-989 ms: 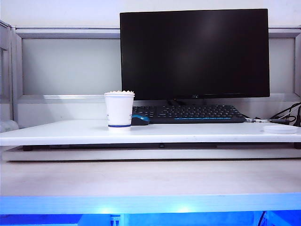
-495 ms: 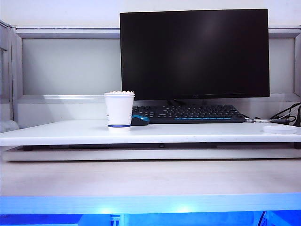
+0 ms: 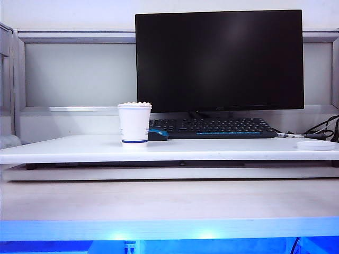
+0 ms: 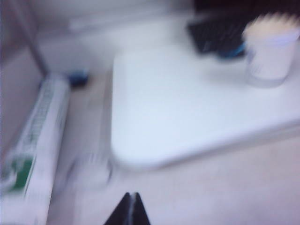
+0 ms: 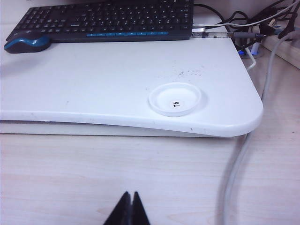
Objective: Pick up the badminton from the table and put it into the white paper cup.
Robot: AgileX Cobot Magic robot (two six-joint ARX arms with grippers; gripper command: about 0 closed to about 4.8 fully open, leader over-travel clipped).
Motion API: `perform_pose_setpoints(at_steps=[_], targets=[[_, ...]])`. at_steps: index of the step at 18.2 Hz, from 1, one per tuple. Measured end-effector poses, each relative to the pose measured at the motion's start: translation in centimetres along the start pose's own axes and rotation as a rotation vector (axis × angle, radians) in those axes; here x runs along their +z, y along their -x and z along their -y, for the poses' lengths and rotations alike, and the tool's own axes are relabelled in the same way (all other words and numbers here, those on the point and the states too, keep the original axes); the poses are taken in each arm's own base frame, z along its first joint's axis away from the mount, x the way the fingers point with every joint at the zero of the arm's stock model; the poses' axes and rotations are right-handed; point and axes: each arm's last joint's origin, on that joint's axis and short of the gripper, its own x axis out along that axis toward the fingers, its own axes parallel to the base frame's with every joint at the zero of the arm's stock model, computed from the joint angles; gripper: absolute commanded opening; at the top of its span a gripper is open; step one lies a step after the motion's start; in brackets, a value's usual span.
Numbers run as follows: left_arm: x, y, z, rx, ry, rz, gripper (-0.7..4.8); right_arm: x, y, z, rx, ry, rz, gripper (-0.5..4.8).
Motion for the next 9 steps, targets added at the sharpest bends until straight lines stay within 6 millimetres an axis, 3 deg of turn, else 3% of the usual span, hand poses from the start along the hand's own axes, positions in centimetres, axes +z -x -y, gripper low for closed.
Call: perform_pose_setpoints(at_steps=[9], targets=[[-0.67, 0.02, 0.09, -0.001, 0.005, -0.070, -0.04, -0.84, 0.03, 0.03, -0.004, -0.010, -0.085, -0.02]])
